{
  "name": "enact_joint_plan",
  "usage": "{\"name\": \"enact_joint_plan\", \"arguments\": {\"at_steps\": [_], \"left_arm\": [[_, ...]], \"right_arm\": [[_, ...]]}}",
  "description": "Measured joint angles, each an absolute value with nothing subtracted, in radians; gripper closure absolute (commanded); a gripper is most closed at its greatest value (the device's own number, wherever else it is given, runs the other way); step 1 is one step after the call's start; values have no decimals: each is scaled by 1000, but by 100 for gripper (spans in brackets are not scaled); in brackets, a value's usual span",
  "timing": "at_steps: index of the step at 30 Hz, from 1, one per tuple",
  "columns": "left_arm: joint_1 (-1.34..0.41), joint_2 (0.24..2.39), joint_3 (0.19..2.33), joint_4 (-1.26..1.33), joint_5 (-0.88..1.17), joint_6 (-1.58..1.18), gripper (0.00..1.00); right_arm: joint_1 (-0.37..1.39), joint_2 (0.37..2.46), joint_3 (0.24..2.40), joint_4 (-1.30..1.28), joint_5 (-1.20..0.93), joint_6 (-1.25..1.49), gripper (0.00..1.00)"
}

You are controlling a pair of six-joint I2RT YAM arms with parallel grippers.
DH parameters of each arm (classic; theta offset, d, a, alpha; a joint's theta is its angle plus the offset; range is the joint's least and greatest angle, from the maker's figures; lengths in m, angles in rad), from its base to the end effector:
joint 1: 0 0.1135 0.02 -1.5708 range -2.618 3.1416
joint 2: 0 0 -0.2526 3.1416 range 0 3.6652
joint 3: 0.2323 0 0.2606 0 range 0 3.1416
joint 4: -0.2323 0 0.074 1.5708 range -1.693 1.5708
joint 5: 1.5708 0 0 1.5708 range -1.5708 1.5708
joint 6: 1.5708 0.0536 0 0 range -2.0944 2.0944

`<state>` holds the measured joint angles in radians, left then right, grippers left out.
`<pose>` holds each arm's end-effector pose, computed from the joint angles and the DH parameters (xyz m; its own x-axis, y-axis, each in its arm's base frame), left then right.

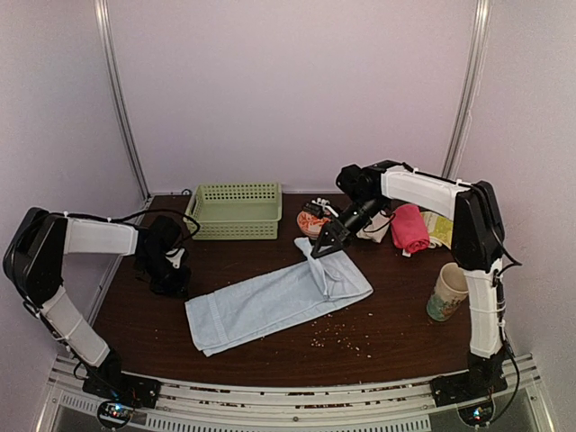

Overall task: Roll the towels
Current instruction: Fold the towel at the center of the board.

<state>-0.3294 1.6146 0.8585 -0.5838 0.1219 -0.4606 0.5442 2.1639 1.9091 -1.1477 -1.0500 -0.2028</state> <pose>0.2684 -0.0986 0.1117 -0.9795 -0.1314 -0.1524 -0.0982 0.9732 -0.2078 0.3512 0.2668 0.2178 -0.7493 -0.5705 -0.3363 -0.5440 0.2405 0.8039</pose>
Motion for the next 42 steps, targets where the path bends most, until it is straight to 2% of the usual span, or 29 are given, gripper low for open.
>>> {"name": "enact_joint_plan", "arguments": {"at_steps": [18,30,42], "left_arm": [[-351,1598,828,-559,187,-530,100],[-355,1578,800,-526,187,-554,100],[-355,1558,776,-501,185,-571,100]], "right_arm": [[844,2226,1994,-679,-1050,332,100],[935,2403,2011,-376,-1093,649,100],[1011,2428,2011,-100,-1140,892,100]]}}
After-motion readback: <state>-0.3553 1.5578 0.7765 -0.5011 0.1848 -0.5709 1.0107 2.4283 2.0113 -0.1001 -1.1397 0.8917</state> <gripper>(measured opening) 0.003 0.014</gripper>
